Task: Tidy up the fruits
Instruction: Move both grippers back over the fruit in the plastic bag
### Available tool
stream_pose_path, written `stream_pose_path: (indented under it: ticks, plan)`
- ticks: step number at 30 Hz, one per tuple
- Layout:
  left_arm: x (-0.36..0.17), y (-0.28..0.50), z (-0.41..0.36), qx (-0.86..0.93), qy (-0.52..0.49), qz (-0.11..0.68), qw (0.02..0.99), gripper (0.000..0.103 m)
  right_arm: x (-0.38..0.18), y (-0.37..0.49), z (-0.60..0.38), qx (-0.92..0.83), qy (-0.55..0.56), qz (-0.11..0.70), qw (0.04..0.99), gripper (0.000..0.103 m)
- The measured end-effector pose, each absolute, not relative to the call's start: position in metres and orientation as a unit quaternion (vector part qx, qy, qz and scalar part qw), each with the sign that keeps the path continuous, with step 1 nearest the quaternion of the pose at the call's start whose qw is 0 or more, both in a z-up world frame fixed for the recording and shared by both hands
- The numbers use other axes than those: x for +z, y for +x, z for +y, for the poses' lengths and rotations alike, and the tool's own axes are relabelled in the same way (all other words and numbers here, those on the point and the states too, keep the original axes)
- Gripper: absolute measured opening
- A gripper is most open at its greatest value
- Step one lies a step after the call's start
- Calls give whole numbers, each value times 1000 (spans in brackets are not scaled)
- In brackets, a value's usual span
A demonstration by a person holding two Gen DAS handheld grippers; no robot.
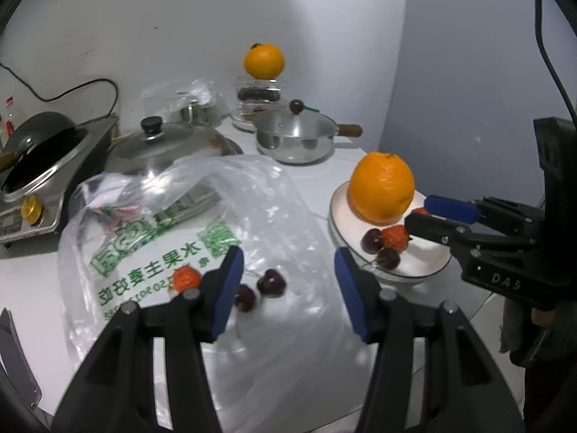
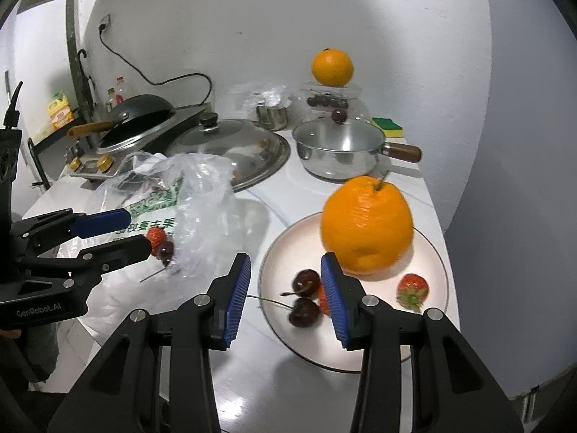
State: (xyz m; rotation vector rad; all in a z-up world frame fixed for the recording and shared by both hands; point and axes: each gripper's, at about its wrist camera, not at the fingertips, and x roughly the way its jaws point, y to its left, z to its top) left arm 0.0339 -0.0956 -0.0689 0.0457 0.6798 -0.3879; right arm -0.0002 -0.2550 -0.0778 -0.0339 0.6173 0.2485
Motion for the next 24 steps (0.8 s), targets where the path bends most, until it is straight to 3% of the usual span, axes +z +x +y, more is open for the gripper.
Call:
stream_pose_path:
  ticks: [24]
  plan:
    - [-80,19,-15,-140,-15,333,932,54,-72,-1,-170,174,-59,305,934,43]
